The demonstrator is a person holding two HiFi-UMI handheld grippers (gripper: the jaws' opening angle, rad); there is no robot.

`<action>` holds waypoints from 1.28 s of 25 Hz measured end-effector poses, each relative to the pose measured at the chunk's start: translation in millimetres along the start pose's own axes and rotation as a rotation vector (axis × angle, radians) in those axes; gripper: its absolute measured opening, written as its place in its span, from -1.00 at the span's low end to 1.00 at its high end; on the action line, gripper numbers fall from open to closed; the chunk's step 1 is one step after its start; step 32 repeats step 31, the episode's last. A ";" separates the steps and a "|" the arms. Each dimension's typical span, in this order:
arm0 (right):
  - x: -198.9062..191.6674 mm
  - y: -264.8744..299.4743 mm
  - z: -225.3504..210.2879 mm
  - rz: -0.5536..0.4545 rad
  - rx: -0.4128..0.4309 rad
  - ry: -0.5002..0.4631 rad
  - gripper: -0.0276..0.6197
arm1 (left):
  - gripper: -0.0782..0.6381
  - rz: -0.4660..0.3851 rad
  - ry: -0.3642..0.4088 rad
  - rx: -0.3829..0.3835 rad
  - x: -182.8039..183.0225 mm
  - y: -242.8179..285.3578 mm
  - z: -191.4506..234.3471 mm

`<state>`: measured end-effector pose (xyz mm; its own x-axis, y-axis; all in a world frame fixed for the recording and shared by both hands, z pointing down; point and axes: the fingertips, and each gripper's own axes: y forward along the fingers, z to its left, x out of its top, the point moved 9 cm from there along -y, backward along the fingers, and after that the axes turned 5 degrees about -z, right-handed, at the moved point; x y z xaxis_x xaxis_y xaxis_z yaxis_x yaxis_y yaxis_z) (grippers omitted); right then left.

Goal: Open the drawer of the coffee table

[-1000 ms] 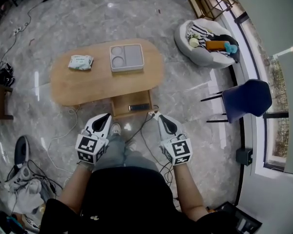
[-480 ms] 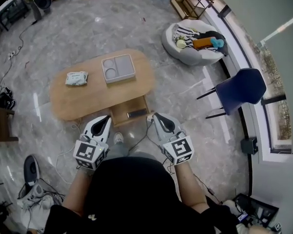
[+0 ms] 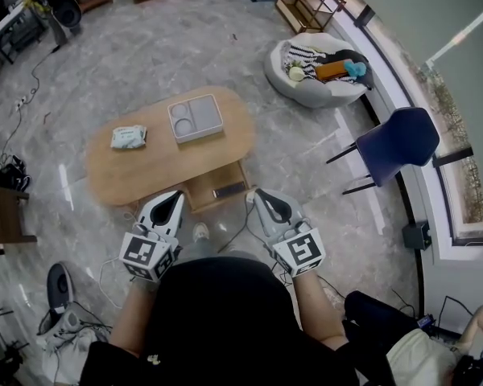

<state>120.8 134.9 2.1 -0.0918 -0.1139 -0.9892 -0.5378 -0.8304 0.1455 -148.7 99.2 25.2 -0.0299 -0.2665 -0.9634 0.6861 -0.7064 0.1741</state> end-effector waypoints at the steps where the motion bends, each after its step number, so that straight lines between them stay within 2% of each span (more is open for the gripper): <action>1: 0.1 0.1 0.7 -0.003 0.000 -0.002 -0.92 | -0.74 -0.001 0.000 0.002 1.0 -0.3 0.1; 5: 1.2 0.5 2.6 -0.001 0.001 0.003 -0.92 | -0.74 -0.002 -0.002 0.021 3.8 -1.5 -0.8; 12: -0.9 -1.9 -4.6 0.005 -0.010 0.006 -0.92 | -0.74 0.003 0.014 -0.003 3.8 2.5 -6.2; 32: -13.5 -3.5 -13.7 0.024 -0.023 0.013 -0.92 | -0.74 0.017 -0.003 0.009 -1.6 9.6 -5.9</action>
